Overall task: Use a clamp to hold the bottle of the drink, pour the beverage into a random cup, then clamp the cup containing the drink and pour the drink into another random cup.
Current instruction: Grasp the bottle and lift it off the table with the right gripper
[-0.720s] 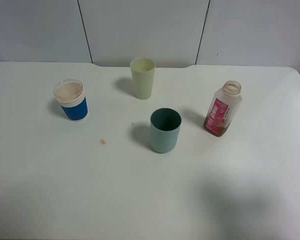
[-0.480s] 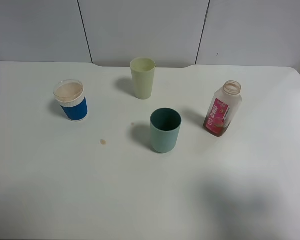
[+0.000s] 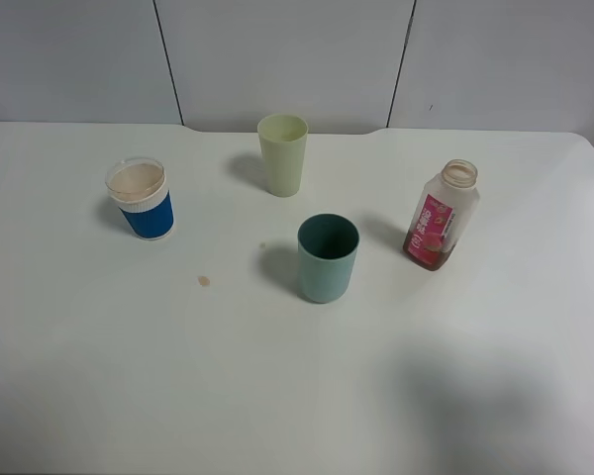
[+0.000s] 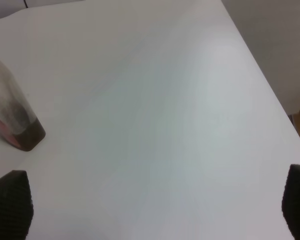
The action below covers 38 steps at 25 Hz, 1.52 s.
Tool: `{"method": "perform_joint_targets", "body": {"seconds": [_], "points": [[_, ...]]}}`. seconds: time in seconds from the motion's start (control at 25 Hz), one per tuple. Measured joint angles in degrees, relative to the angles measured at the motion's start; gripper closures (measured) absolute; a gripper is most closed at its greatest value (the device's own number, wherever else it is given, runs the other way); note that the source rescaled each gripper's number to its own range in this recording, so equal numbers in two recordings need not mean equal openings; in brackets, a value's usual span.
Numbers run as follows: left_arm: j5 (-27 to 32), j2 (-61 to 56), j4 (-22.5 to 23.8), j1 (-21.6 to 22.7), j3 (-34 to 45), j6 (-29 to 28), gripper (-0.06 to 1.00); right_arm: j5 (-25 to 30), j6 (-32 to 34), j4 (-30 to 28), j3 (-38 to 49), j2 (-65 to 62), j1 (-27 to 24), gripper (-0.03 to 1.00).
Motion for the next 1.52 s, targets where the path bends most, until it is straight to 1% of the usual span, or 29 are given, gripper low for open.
{"method": "perform_joint_targets", "body": {"seconds": [1.52], "points": [[0.00, 0.00, 0.00, 0.00, 0.00, 0.00, 0.01, 0.00, 0.00, 0.00, 0.00, 0.00, 0.00, -0.03]]}}
